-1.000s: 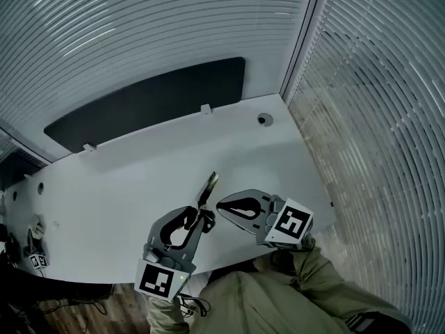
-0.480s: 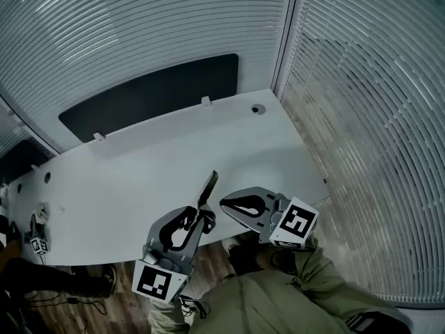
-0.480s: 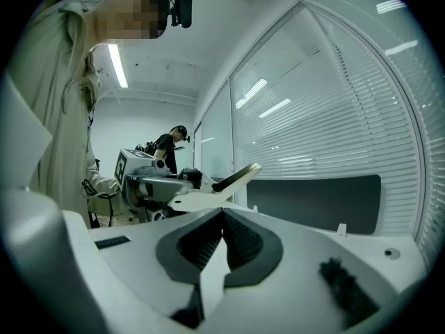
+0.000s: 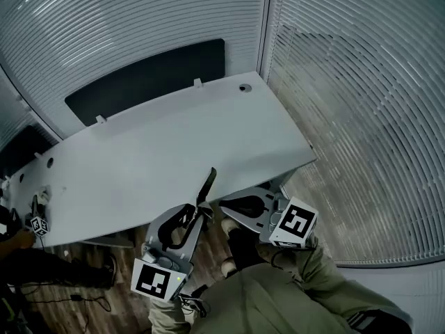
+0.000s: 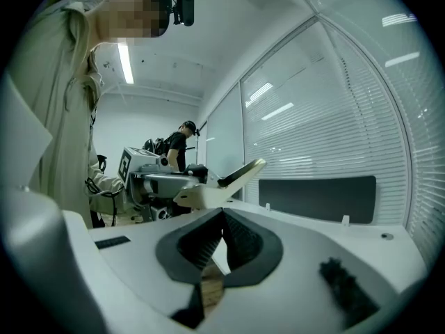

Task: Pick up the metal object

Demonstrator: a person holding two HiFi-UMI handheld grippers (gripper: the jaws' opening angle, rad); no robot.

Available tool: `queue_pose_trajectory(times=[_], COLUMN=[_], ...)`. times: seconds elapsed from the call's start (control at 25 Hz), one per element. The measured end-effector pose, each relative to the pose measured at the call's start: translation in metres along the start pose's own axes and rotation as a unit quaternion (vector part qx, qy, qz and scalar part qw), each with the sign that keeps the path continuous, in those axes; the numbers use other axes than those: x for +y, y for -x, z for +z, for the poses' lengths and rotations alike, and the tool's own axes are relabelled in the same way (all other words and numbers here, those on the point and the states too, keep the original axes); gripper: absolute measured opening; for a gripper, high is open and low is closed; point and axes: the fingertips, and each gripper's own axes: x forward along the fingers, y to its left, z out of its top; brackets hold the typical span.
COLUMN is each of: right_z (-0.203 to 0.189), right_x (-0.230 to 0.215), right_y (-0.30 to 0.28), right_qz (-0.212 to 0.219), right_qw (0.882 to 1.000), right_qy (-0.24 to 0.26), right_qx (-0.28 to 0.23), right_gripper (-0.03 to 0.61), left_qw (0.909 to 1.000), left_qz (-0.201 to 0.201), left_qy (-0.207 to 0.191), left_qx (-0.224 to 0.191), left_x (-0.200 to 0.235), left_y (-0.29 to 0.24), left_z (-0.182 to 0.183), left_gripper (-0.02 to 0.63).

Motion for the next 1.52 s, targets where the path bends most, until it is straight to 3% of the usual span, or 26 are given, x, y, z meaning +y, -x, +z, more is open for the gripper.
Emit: queue_pose_trajectory(times=[0.32, 0.88, 1.52], right_z=[0.016, 0.042, 0.039], right_x=[0.032, 0.027, 0.006], right_y=[0.024, 0.048, 0.055], right_qz=[-0.01, 0.002, 0.007], right_qw=[1.0, 0.999, 0.999], right_qy=[0.01, 0.031, 0.039], right_qx=[0.005, -0.015, -0.025], right_gripper=[0.002, 0.002, 0.002], left_qw=[0.9999, 0.9997, 0.9996], left_qz=[0.001, 0.016, 0.023], left_qy=[0.002, -0.001, -0.012], left_qx=[-0.015, -0.019, -0.014], left_x=[-0.028, -0.043, -0.04], left_y=[0.025, 0.009, -0.013], left_z=[0.013, 0.029, 0.031], left_gripper=[0.107, 0.107, 0.106])
